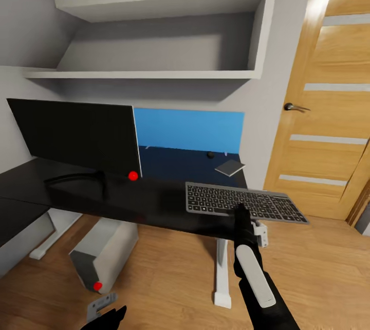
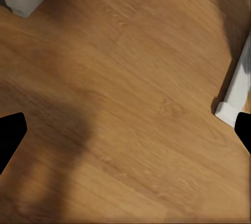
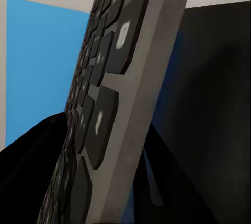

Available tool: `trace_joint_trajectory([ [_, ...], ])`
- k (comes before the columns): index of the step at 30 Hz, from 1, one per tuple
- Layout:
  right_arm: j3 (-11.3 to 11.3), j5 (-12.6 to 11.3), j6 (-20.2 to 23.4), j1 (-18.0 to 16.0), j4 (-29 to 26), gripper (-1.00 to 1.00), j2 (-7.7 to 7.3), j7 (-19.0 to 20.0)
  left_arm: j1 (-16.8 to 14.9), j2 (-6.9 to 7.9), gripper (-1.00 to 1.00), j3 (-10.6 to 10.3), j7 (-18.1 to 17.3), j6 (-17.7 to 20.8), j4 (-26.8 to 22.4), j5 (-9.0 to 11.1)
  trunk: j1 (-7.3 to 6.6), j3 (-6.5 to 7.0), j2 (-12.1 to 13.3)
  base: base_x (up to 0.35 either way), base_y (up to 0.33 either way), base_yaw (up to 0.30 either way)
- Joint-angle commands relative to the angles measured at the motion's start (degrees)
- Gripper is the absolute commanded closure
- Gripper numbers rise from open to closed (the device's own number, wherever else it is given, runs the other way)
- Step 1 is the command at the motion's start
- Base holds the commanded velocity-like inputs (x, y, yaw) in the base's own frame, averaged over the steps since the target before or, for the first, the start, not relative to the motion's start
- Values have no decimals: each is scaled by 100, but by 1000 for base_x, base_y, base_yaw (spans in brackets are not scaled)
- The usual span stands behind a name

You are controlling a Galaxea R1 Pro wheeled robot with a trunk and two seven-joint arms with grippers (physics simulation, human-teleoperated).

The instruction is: In the bedroom, organize the workspace by keeping the computer under the desk, ensuring the monitor is on the desk, placing the keyboard on the desk next to the monitor, placing the mouse on the desk next to the keyboard, moving the folder from the swivel chair onto the desk next to the mouse, stacking the notebook on top of the folder with the pen on top of the notebook, and positioning the swivel chair next to the desk.

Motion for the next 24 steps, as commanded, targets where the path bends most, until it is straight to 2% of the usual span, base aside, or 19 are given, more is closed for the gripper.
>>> trace_joint_trajectory([
  [1,17,-21,-33,-6,40,100,0,-10,0,7,-100,-18,49,18,-12,60,-1,-6,-3,0,0,-242],
  [10,53,-24,-47,-6,278,100,0,-7,0,7,-100,-18,49,18,-12,60,-1,-2,-3,0,38,-205],
  [18,51,-40,-43,-6,290,100,0,-15,0,-1,-100,-18,49,18,-12,60,-1,-1,-3,0,265,-19],
  [24,52,-40,-39,-6,296,100,0,-10,0,5,-100,-18,49,18,-12,62,-1,-1,-3,0,67,0],
])
